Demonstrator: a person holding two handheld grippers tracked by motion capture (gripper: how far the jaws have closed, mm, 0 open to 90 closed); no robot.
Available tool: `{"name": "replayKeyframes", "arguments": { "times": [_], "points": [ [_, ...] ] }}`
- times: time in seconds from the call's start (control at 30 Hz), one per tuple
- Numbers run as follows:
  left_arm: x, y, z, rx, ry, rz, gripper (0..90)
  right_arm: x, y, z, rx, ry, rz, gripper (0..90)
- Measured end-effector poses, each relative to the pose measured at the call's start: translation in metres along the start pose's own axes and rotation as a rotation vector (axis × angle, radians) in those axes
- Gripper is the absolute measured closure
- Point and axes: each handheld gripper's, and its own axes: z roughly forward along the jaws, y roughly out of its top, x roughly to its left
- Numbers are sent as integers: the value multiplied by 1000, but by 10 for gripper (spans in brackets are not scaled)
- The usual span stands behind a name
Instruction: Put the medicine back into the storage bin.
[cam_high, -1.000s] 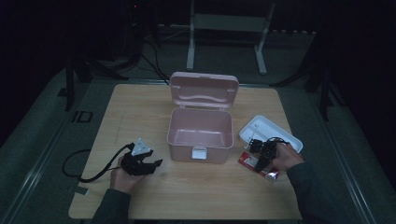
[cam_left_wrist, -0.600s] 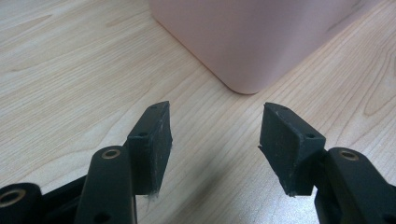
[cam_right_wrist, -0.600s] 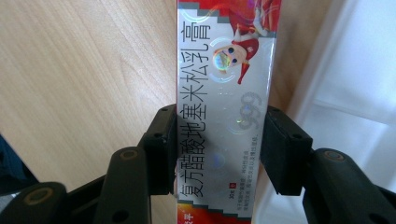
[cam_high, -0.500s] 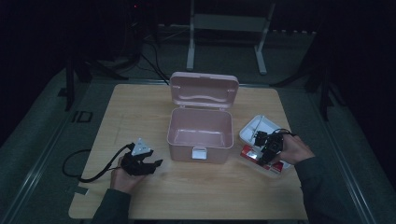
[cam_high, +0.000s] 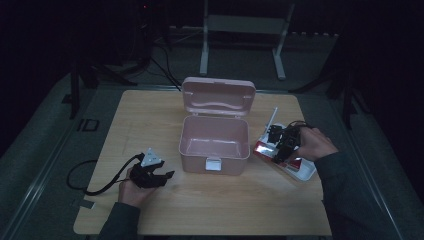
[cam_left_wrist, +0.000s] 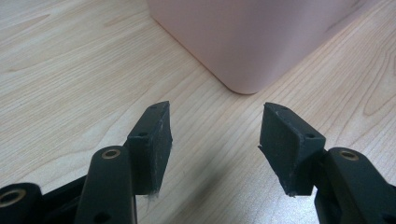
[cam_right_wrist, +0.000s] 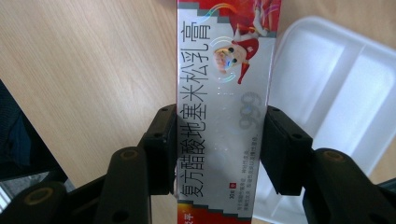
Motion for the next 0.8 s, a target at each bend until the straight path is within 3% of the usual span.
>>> {"name": "replayKeyframes", "arguments": {
  "times": [0.37, 0.6, 0.7, 0.8],
  "points": [
    [0, 0, 0, -4, -2, -4, 432, 4, 22, -28, -18, -24, -48, 513],
    [0, 0, 0, -3, -1, -3, 432, 11, 51, -43, -34, -34, -100, 513],
    [0, 0, 0, -4, -1, -2, 432, 12, 55, -44, -37, -37, -108, 513],
    [1, 0, -2, -9, 0, -4, 432, 18, 74, -46, -38, -38, -146, 513]
  ]
}}
